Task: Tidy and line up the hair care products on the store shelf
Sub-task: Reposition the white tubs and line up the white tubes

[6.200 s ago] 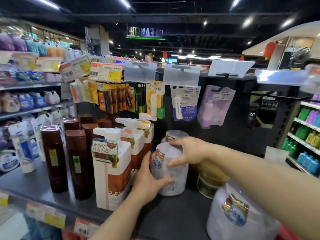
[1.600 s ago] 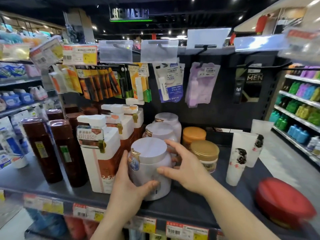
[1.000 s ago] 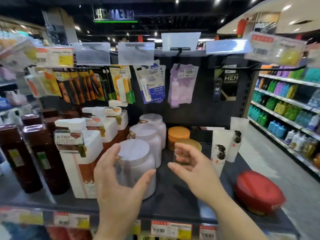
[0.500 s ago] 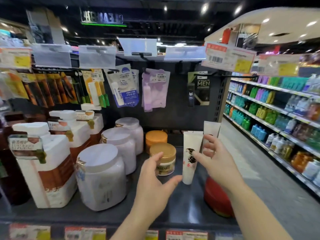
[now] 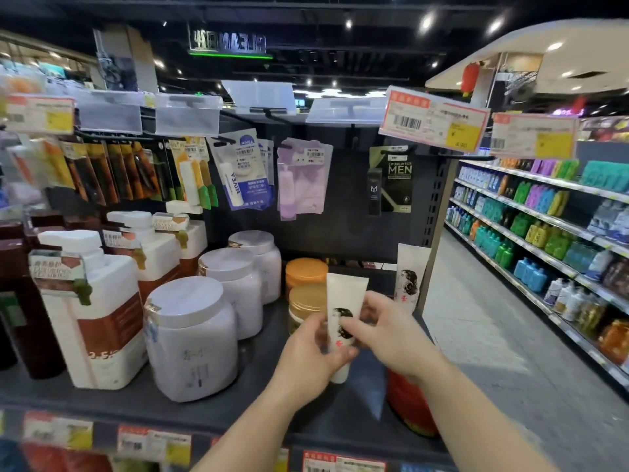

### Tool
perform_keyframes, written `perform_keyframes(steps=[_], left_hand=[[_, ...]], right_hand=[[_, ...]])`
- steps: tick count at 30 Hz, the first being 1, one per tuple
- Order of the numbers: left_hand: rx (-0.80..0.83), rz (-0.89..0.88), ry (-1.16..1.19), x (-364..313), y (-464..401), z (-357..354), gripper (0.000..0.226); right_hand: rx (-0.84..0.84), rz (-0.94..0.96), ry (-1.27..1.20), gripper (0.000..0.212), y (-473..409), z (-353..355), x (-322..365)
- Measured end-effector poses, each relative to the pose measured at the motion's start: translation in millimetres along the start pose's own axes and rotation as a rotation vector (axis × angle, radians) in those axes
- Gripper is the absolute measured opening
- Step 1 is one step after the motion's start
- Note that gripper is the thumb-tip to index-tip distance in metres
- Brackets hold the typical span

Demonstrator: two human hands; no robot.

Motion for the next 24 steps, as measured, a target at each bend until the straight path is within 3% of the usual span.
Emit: perform_keyframes(steps=[3,4,8,12,17,24], left_hand=[[-0.054,0.002,-0.016,2,7,2,0.029],[-0.075,0.008,-0.023,4,8,4,0.027],[-0.11,-0.015,-0.05,4,11,11,0.025],[-0.104,-0.017,-0.028,1,11,11,0.028],[-0.107,0.007,-0.04,1,15,6,0.025],[-0.158,0.012,-0.067,8,21,16,0.023]], right_hand=[[0.1,0.044,-0.063,0.03,0,2,7],[0.025,0.059,-0.102,0.029,-1,9,8],[-0.545,0.127,-0.013,0.02,-11,55,3],[-0.694,0.064,0.059,0.033,-22,86,-16],[-0.602,-0.042,0.012,0.059,-38,102,-35],[-0.419,-0.159,-0.13,0.059,-53,91,-52]])
Point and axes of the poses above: each hand's wrist, its own y-axis away from the middle knuckle, its own z-axis out of the back of the hand, x = y × z, the point moved 1 cm from there along -y, towards the middle knuckle, and after that the axes turned 2 degrees about x, right-handed, at the moved point
